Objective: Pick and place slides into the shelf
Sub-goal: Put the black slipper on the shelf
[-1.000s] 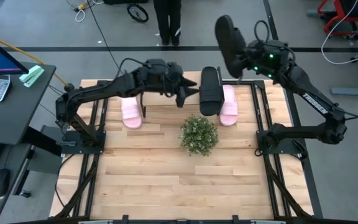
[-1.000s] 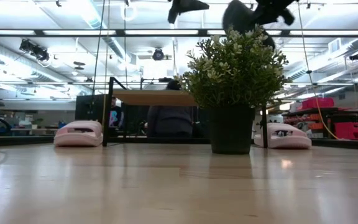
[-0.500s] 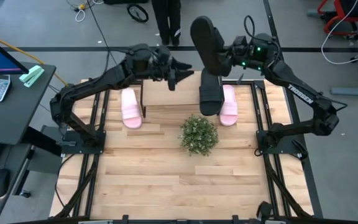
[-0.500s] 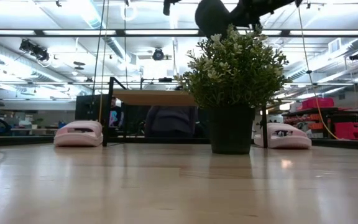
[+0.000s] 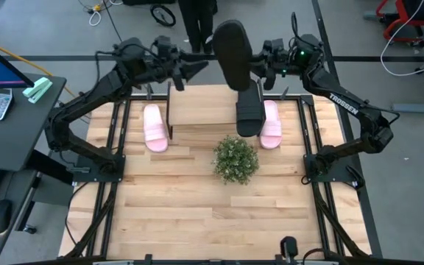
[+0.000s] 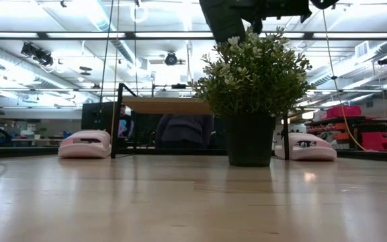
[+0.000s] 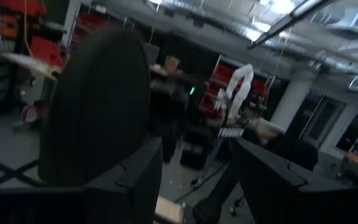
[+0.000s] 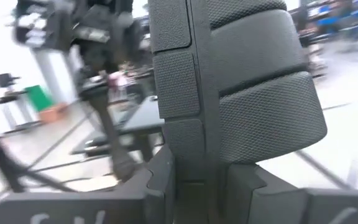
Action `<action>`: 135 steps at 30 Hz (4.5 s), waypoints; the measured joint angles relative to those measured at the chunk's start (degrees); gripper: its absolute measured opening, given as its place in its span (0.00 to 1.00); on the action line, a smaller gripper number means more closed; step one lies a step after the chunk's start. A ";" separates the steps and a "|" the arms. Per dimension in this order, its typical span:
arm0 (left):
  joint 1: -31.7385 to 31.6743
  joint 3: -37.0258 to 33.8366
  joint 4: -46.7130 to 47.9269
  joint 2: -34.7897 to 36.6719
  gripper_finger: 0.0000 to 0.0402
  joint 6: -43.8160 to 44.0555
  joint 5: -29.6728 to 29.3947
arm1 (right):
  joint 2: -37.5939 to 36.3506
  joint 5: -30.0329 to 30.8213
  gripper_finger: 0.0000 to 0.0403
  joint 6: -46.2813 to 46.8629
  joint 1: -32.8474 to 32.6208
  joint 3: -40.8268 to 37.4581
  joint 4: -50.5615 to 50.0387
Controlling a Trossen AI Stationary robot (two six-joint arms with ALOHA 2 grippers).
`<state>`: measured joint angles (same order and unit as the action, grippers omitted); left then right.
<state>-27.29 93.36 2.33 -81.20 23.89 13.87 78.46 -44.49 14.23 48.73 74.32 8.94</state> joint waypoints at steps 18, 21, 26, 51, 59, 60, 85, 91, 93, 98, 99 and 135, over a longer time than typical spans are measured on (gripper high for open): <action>-1.44 0.00 -5.12 0.58 0.58 2.59 2.50 | 0.55 -8.39 0.22 4.20 -6.30 -0.02 6.59; -1.35 0.00 -5.19 0.62 0.60 -1.88 2.49 | 0.52 -8.32 0.22 4.20 -7.21 -0.02 6.62; -0.82 0.00 -5.16 0.60 0.62 -6.88 2.47 | 0.52 -7.78 0.22 4.21 -7.67 -0.02 6.62; 2.12 0.00 -10.87 -3.97 0.48 -8.69 2.47 | 0.41 -6.47 0.22 5.10 -8.49 -0.02 5.83; 2.12 0.00 -10.87 -3.97 0.27 -9.54 2.50 | 0.41 -6.36 0.22 5.16 -9.68 -0.02 5.69; 2.13 0.00 -10.87 -3.97 0.24 -9.54 2.65 | 0.41 -6.38 0.22 5.23 -9.68 -0.02 5.68; 1.99 -0.02 -10.91 -3.97 0.19 -16.02 2.51 | 0.44 -4.79 0.56 11.38 -9.07 -0.02 5.55; 1.97 -0.02 -11.14 -3.97 0.24 -21.48 2.51 | -0.26 -4.96 0.63 14.64 -9.26 -0.02 5.26; 2.02 -0.02 -11.28 -3.97 0.22 -23.30 2.73 | -0.94 -4.92 0.64 15.17 -9.25 -0.02 5.20; 2.06 -0.02 -11.43 -3.90 0.16 -26.77 2.97 | -2.38 -4.87 0.65 17.01 -8.87 -0.02 5.06; 2.06 -0.02 -11.44 -3.90 0.16 -27.35 2.96 | -2.61 -4.87 0.65 17.62 -8.57 -0.02 5.04; 2.75 -0.02 -2.19 -4.20 0.20 -42.62 2.22 | -16.78 15.24 0.65 7.98 -2.82 0.02 -33.84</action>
<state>-24.55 93.34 0.15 -85.40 -18.74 16.09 61.68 -29.25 22.22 45.91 74.35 -24.91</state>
